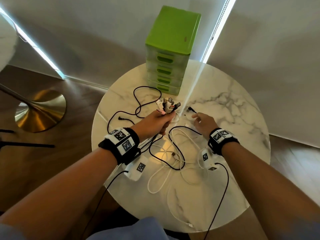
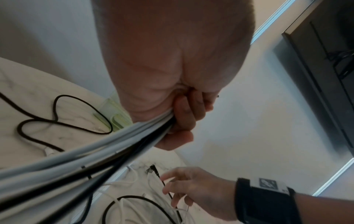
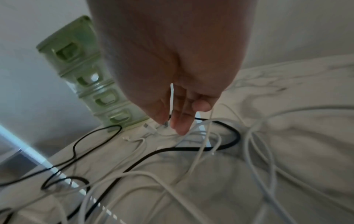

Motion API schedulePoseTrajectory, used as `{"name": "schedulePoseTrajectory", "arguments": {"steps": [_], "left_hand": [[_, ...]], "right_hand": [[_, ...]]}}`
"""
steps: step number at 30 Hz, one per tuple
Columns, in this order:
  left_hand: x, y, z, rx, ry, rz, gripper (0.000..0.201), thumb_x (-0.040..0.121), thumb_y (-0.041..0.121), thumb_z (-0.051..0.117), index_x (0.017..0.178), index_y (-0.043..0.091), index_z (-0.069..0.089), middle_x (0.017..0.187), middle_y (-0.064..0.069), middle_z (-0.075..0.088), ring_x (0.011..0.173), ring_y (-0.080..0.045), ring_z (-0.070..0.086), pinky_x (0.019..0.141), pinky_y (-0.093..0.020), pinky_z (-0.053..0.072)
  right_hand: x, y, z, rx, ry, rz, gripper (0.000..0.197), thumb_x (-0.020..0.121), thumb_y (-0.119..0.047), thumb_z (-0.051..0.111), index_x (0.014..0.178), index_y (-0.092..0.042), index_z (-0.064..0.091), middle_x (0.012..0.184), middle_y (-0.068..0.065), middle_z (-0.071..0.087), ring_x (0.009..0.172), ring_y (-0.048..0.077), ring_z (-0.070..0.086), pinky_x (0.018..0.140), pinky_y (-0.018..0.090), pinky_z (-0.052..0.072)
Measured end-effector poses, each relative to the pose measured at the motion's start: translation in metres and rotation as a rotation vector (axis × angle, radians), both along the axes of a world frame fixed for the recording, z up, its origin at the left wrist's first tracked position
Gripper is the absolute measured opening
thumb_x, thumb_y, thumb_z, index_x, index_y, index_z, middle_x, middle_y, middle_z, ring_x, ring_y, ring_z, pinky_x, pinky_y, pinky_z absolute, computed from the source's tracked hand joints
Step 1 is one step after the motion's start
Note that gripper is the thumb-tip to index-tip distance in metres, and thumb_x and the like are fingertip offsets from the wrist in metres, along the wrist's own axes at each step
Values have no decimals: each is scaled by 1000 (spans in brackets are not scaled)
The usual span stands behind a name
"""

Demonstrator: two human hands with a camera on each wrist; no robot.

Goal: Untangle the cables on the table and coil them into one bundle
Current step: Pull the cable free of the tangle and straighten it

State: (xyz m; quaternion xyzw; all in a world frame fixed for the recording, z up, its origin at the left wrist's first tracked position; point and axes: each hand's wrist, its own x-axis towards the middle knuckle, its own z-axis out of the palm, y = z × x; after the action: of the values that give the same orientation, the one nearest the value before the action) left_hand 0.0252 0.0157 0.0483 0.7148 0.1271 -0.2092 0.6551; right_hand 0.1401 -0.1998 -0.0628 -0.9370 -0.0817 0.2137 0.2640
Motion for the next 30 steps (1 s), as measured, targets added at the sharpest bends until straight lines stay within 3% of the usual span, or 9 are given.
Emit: {"name": "schedulePoseTrajectory", "arguments": {"steps": [3,8,10,12,16,18,23,25,30], "left_hand": [[3,-5,-6,-2,12,25,40,109,31,44,71,21,36,67,-2,24,63,-18,22,62,-30,33],[9,-8,-14,-11,19,126,37,109,32,43,74,21,37,67,0,25,63,-16,23,63,-29,34],[10,-9,-17,-40,1,209,33,110,31,42,78,20,40,67,0,24,63,-15,21,62,-26,35],[13,-11,-17,-83,-17,294,26,110,29,42,86,20,44,67,1,23,64,-16,19,59,-24,35],[23,-17,-14,-121,-86,386,19,108,34,47,108,15,49,68,1,26,62,-14,26,62,-29,38],[28,-20,-11,-107,-136,362,27,107,39,48,105,13,54,65,3,29,60,-13,30,63,-30,42],[27,-18,-2,-103,-246,243,35,106,36,53,112,4,67,69,-4,53,64,-14,50,63,-28,48],[24,-14,2,-126,-253,212,35,104,37,55,108,5,66,69,-10,49,64,-18,49,63,-29,48],[24,0,15,-217,-222,337,22,107,27,50,99,8,59,58,7,32,52,-9,34,62,-30,47]], "right_hand": [[14,17,-15,-82,-11,148,35,95,-18,56,128,-16,66,123,20,65,113,36,61,96,38,48],[19,27,-20,-264,-132,235,24,99,-35,51,113,-24,67,115,9,66,108,33,61,89,39,40],[23,27,-9,-136,-157,185,23,102,-37,47,112,-25,64,104,3,73,104,29,65,92,38,38],[29,28,11,182,-111,96,17,104,-36,49,106,-26,62,89,-3,74,94,23,68,93,39,48],[16,35,71,681,100,62,15,103,-23,56,111,-12,62,78,7,69,68,18,65,67,31,56],[1,37,93,733,170,84,16,101,-21,61,111,-10,56,77,7,71,61,17,60,57,25,49],[-33,35,115,771,225,117,27,99,-15,64,115,-2,47,80,9,73,60,16,58,55,22,46],[-44,33,117,762,222,104,24,101,-17,62,115,-3,50,82,10,73,64,17,61,59,25,49],[-78,24,99,548,53,180,27,108,-25,44,93,-9,60,67,2,63,61,14,59,66,27,49]]}}
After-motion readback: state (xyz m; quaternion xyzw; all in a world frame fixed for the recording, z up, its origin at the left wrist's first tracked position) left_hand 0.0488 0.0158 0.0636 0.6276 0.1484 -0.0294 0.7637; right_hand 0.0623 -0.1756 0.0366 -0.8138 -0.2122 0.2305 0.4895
